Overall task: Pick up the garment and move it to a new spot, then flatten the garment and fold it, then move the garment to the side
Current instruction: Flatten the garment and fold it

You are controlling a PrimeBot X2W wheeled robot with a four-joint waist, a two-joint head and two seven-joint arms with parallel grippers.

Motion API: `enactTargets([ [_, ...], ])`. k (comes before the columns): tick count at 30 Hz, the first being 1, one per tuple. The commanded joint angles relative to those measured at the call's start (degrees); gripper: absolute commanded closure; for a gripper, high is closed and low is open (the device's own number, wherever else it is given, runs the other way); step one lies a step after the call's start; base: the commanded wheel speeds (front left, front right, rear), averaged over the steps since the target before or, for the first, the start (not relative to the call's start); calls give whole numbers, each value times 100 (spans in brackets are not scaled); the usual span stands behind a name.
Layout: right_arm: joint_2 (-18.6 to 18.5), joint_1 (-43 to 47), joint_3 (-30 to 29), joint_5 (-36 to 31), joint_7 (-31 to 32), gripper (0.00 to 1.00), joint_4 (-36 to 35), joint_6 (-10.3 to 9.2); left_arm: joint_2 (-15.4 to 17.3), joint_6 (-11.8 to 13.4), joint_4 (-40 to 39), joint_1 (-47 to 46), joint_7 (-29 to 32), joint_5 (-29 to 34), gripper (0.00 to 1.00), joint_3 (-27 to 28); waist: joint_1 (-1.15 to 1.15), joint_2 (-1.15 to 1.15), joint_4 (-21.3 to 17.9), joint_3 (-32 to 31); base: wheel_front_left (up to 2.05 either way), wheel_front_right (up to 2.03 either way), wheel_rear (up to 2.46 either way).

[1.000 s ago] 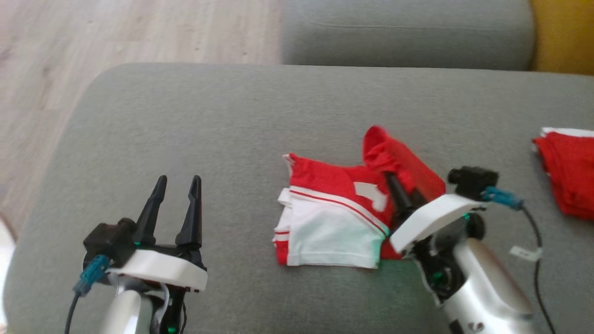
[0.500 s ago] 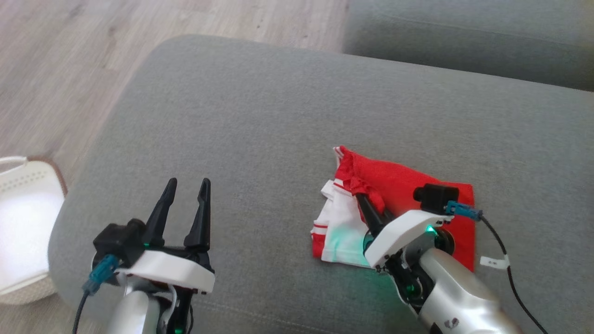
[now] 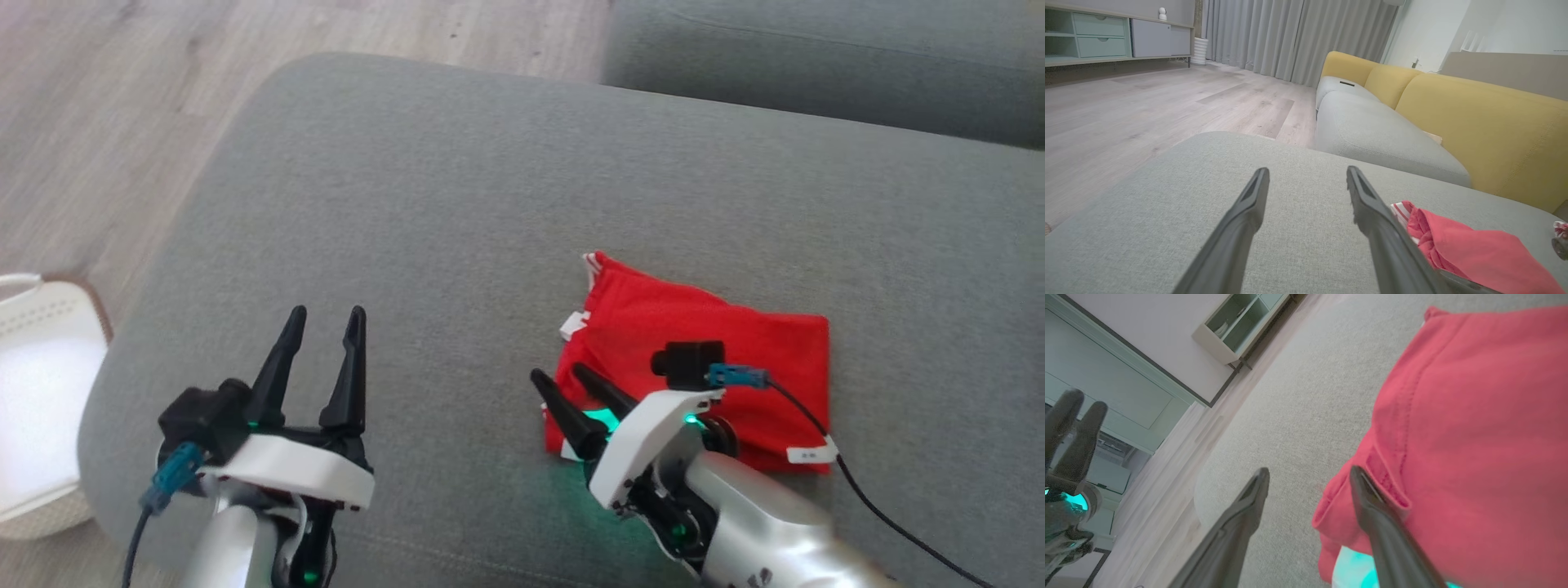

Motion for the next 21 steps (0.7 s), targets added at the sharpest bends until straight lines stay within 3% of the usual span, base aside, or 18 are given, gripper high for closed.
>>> enactTargets([
  [1,87,-239,67,62,-49,0,-190,-4,18,10,-201,-276,-34,15,0,233,0,0,-120,-26,0,0,0],
  [6,87,-648,137,-96,-494,0,-51,-4,18,2,-262,-271,-34,45,0,328,0,0,-504,-62,0,0,0],
  [11,87,-1102,-235,-1067,-778,0,555,-4,18,18,-436,-279,-34,48,0,459,0,0,-956,-83,0,0,0],
  [15,-166,-1167,-1383,-2255,-792,0,516,-4,18,65,-598,-288,-34,13,0,527,0,0,-1275,-67,0,0,0],
  [21,-515,-235,-3271,-3947,-794,0,-534,-4,18,154,-760,-323,-34,-20,0,503,0,0,-1559,-15,0,0,0],
])
